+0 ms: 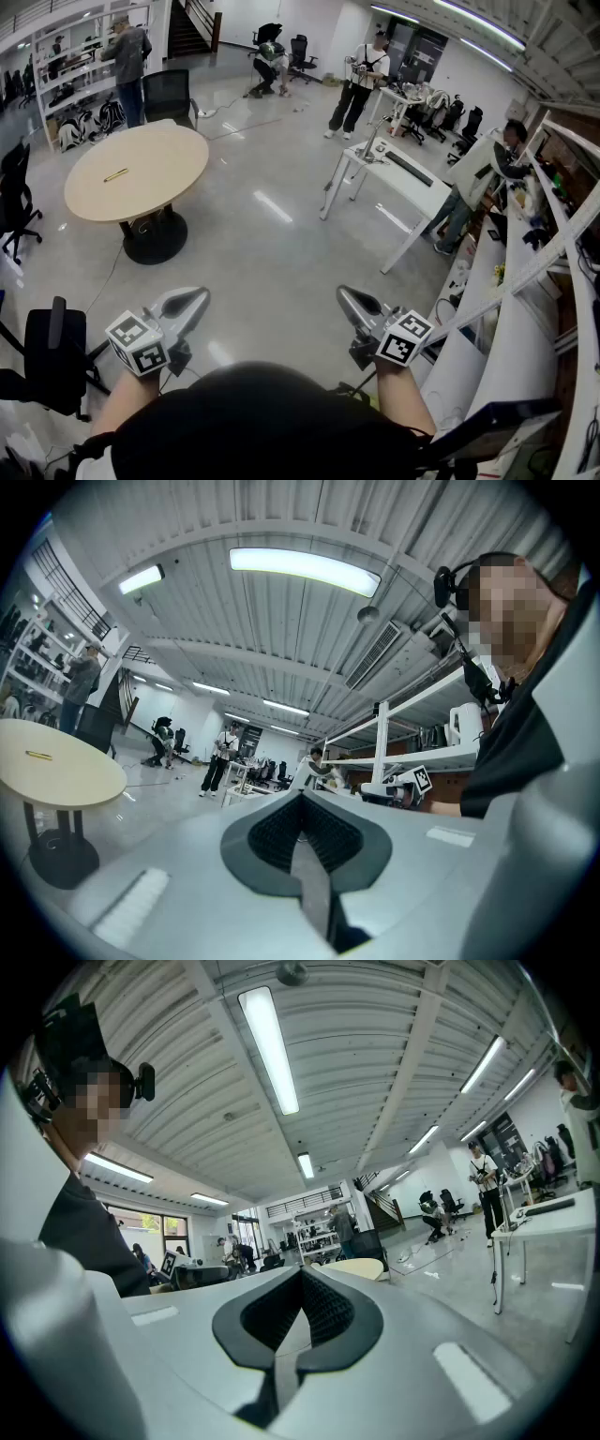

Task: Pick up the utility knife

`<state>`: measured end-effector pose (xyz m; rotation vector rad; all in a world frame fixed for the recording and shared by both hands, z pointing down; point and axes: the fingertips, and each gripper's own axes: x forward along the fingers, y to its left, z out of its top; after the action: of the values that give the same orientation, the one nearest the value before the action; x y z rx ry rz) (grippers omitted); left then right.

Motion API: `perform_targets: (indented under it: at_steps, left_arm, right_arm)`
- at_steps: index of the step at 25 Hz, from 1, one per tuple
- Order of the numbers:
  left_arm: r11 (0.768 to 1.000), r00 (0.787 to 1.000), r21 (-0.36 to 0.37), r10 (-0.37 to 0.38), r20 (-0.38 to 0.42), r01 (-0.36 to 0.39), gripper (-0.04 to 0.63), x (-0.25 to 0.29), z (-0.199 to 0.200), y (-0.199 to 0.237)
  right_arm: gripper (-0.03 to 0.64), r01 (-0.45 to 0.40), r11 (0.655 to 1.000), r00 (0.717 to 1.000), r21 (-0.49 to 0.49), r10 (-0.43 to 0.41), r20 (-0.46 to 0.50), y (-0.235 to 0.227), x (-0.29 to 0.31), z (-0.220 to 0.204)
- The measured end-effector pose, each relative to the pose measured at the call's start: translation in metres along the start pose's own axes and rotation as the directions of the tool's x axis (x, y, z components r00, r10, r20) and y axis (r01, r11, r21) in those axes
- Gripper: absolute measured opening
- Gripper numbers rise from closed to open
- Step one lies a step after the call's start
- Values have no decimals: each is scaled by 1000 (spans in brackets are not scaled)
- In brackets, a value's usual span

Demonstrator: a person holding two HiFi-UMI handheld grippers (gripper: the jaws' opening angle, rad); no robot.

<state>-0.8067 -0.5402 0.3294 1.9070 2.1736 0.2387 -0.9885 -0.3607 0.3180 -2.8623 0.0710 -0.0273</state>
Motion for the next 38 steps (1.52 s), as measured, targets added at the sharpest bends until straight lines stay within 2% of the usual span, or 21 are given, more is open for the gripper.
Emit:
perform_targets:
  at_steps: [11, 21, 35, 38]
  left_arm:
    - [1000, 1000, -4, 22, 10, -22, 0, 0, 4, 2]
    - [1000, 1000, -3, 9, 14, -9, 0, 26, -3, -10]
    - [998, 998, -20, -64, -12, 64, 0, 110, -32, -76]
    - [997, 998, -37, -61, -28, 60, 0, 127, -42, -90]
  right_arm:
    - [12, -18, 1000, 1000, -11, 18, -2, -1, 3, 6]
    - [14, -52, 992, 996, 116, 43, 79, -27, -19, 21]
    - [14, -8, 994, 998, 107, 2, 59, -76, -105, 25]
    - [14, -1, 994, 999, 109, -5, 52, -87, -125, 23]
